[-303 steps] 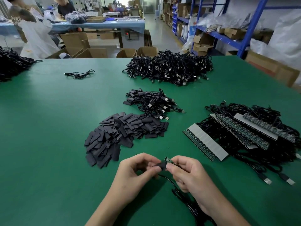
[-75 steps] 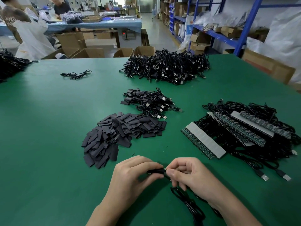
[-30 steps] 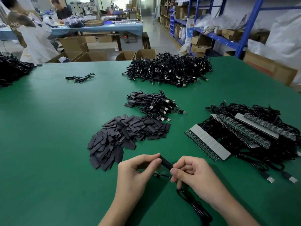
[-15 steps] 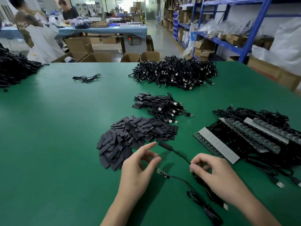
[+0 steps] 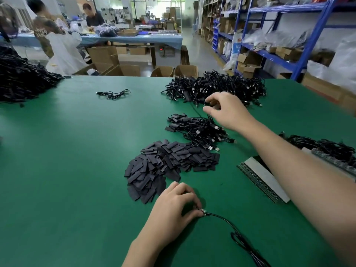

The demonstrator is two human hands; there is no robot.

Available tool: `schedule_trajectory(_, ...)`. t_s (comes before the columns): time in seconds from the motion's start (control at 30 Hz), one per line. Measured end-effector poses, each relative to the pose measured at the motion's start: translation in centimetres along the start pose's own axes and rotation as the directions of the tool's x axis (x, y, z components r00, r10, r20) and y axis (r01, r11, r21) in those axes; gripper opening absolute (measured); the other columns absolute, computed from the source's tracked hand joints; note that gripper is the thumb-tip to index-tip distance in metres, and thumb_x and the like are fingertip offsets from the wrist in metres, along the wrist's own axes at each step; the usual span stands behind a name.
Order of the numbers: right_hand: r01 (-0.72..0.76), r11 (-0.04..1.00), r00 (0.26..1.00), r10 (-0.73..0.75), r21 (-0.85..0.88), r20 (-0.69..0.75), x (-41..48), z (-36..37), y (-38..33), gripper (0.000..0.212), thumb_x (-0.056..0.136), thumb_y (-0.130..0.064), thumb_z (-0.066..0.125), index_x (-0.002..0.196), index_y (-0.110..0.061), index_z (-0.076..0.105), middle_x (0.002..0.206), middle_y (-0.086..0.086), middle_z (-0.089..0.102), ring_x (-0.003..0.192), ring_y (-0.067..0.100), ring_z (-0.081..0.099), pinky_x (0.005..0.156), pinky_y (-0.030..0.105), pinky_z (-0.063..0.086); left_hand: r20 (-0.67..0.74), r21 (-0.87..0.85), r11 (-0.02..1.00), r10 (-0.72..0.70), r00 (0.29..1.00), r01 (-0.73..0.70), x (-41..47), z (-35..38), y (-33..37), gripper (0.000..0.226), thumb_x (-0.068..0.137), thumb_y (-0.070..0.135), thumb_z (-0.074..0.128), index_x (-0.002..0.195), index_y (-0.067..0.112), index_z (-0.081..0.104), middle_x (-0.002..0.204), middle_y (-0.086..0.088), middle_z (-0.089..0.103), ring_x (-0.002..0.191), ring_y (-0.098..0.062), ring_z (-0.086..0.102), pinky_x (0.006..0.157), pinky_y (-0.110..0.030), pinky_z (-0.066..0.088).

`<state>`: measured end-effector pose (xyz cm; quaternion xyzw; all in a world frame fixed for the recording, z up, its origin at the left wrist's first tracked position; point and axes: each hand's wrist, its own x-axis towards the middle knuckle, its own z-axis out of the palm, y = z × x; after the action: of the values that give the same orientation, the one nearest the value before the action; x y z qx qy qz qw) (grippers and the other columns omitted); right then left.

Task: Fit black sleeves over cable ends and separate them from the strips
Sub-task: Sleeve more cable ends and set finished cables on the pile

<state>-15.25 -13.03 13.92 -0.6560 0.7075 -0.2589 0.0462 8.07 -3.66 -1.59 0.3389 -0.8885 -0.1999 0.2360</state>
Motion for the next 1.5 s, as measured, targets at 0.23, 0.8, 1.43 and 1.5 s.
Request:
schedule_trajectory(0.23, -0.137, 0.946, 0.905, 0.000, 0.292, 0.425, -15.4, 4.6, 1.1, 0.025, 0.096, -0.053, 0.056, 0.095, -0.034, 0.072, 0.086, -0.012, 0.075, 0.077, -0.002, 0.067, 0.066, 0.020, 0.051, -0.107, -0.389, 0.914, -0.171, 0.979, 0.117, 0.3, 0.1, 1.0, 0.013, 0.082, 0.025, 0.085, 0.084, 0.027, 0.072, 0.082, 0.014, 0.070, 0.081, -0.006, 0.065, 0.074, -0.016, 0.046)
schedule_trajectory(0.8, -0.312, 0.702, 0.950, 0.230, 0.641, 0.210, -21.7, 7.3, 4.6, 0.024, 0.103, -0.028, 0.058, 0.081, -0.021, 0.067, 0.060, 0.002, 0.062, 0.050, 0.007, 0.046, 0.055, 0.027, 0.039, -0.279, 0.229, 0.913, -0.271, 0.921, 0.337, 10.1, -2.1, -3.1, 0.029, 0.101, 0.030, 0.064, 0.128, 0.026, 0.072, 0.118, 0.004, 0.067, 0.107, -0.021, 0.063, 0.089, -0.037, 0.054)
schedule_trajectory(1.43, -0.320, 0.518, 0.946, 0.213, 0.793, 0.243, -21.4, 7.7, 5.4, 0.032, 0.109, -0.029, 0.047, 0.078, -0.028, 0.054, 0.061, 0.000, 0.058, 0.050, 0.014, 0.045, 0.048, 0.022, 0.037, -0.287, -0.137, 0.963, -0.264, 0.921, 0.233, 9.1, -1.3, -1.5, 0.011, 0.086, 0.024, 0.082, 0.087, 0.034, 0.079, 0.079, 0.019, 0.074, 0.070, -0.003, 0.067, 0.067, -0.020, 0.052)
schedule_trajectory(1.5, -0.357, 0.324, 0.928, 0.232, 0.876, 0.293, -21.2, 7.6, 5.4, 0.029, 0.107, -0.034, 0.048, 0.080, -0.025, 0.052, 0.059, 0.000, 0.044, 0.048, 0.014, 0.032, 0.044, 0.022, 0.028, -0.071, -0.483, 0.842, -0.310, 0.948, 0.239, 7.0, -0.3, 0.8, 0.015, 0.087, 0.019, 0.081, 0.090, 0.034, 0.080, 0.079, 0.008, 0.077, 0.069, -0.005, 0.070, 0.068, -0.015, 0.052)
